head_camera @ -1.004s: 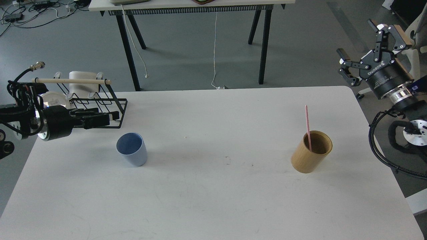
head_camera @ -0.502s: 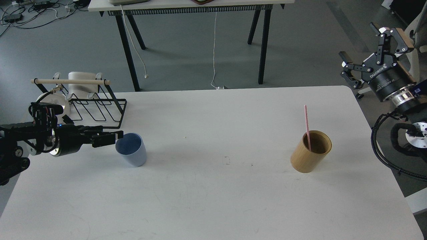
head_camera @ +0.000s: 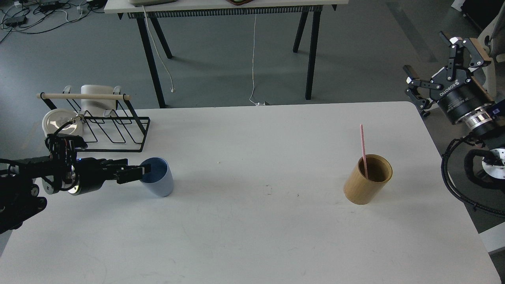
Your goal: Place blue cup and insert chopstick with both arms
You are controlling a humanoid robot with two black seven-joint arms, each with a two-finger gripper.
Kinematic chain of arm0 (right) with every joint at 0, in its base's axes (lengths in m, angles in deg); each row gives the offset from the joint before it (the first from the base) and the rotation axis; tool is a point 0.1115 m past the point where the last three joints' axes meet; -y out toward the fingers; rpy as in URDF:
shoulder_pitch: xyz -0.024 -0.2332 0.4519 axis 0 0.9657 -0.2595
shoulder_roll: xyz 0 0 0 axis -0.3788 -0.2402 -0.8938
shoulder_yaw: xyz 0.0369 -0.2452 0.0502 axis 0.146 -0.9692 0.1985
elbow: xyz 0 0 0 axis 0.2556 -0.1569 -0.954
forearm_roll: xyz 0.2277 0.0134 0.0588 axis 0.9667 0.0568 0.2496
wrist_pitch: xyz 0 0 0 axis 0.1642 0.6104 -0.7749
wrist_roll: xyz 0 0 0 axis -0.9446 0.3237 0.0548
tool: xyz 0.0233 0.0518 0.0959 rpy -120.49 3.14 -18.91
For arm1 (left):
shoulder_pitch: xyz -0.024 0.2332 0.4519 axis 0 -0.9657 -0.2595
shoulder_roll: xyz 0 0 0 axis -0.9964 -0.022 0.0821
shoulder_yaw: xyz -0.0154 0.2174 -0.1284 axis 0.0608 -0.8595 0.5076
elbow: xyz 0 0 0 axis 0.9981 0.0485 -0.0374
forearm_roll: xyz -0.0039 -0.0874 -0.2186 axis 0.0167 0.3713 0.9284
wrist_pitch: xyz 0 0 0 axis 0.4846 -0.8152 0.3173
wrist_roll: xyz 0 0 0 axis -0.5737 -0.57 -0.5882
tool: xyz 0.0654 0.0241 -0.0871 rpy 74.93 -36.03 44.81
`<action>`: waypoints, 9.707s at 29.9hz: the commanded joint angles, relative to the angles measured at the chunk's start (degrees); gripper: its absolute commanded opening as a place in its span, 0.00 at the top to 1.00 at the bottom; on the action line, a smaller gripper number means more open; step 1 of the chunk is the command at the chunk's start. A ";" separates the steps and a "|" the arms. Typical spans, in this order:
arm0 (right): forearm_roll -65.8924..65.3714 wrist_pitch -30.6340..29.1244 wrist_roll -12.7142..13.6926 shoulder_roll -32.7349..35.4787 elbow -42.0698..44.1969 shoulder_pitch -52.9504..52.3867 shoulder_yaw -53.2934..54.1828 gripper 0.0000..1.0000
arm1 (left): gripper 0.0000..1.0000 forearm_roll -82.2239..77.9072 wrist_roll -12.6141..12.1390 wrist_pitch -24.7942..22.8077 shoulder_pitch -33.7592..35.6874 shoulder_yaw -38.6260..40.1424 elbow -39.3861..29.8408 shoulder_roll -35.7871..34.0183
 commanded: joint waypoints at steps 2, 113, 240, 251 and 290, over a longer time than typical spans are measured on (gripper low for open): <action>0.00 0.00 0.00 0.00 -0.09 0.07 -0.05 0.02 | 0.35 0.00 0.01 0.17 -0.39 -0.01 0.09 -0.06; 1.06 0.00 0.00 7.82 14.68 4.82 2.94 0.02 | 0.41 -13.80 0.01 1.31 17.36 -10.74 2.81 25.34; -70.75 39.60 0.00 -3.67 -17.06 -22.87 -25.53 1.00 | 0.05 35.86 0.01 -24.50 0.84 33.21 5.36 14.53; -73.92 39.60 0.00 -19.50 -5.45 -22.87 -26.85 1.00 | 0.04 35.77 0.01 -24.50 -0.22 33.30 5.71 14.79; -73.21 42.06 0.00 -29.71 2.55 -21.90 -33.10 0.46 | 0.03 35.77 0.01 -24.50 -0.57 33.30 5.98 15.23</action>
